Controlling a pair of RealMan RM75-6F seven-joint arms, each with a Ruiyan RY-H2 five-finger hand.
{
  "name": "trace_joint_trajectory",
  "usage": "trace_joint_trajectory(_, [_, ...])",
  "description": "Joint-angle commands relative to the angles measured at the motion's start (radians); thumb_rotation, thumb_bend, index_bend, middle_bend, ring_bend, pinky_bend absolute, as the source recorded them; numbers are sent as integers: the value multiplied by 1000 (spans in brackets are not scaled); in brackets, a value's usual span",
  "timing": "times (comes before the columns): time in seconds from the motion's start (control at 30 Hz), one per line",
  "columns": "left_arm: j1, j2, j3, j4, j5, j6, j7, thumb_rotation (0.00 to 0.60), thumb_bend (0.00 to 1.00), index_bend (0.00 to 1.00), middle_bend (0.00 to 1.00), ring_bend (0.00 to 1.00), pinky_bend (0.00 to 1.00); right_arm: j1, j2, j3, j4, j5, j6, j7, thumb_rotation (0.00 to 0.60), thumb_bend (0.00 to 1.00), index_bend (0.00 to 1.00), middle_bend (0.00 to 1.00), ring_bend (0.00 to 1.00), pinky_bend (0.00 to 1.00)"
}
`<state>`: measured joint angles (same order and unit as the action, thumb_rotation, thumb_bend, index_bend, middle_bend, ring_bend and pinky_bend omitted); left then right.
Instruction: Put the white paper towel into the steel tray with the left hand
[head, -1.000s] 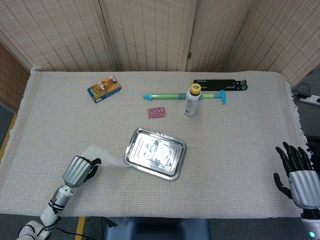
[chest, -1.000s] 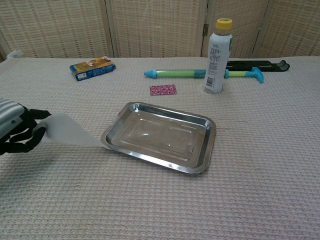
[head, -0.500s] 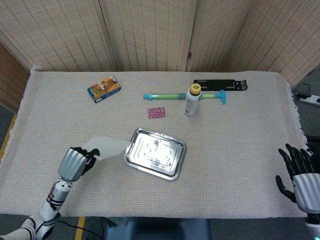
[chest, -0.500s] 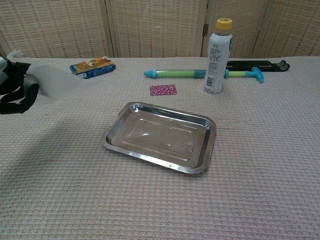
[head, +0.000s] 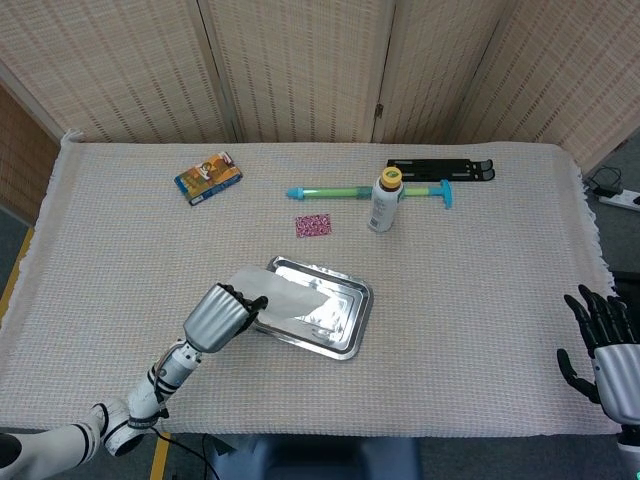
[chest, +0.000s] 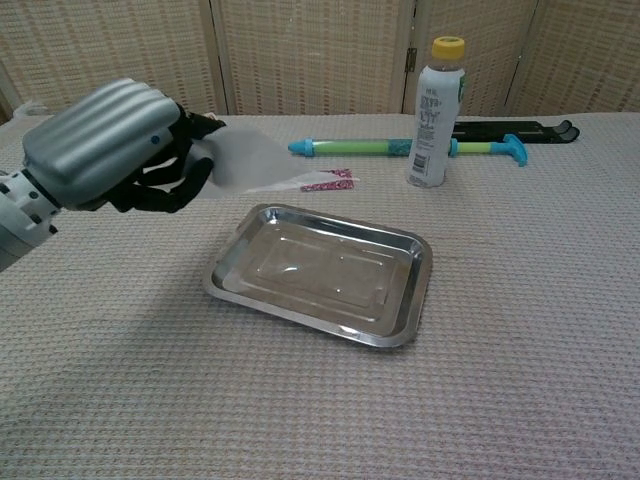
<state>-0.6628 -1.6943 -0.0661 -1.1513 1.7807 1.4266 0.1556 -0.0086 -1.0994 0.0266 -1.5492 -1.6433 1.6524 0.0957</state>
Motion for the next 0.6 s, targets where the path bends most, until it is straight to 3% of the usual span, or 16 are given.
trace_joint_trajectory(0.03, [-28,-29,-1,-55,-43,-100,76,600,705,535,1000,1000,1000,-5,7,5,-4,3,14,18,600,508,0,0,0,0])
trace_joint_trajectory(0.27, [-50,-102,-2,-18,-81,-178,130,600,705,487,1000,1000,1000,-13,25,9,-2,6,29,65,600,507,0,0,0,0])
trace_joint_trajectory(0.53, [-69,-180,12,76,-77,-197,121,600,705,471,1000,1000,1000,-18,40,14,0,12,37,104,600,508,0,0,0,0])
trace_joint_trajectory(0.6, [-69,-191,17,91,-80,-202,115,600,674,410,1000,1000,1000,-18,40,14,0,12,39,107,600,508,0,0,0,0])
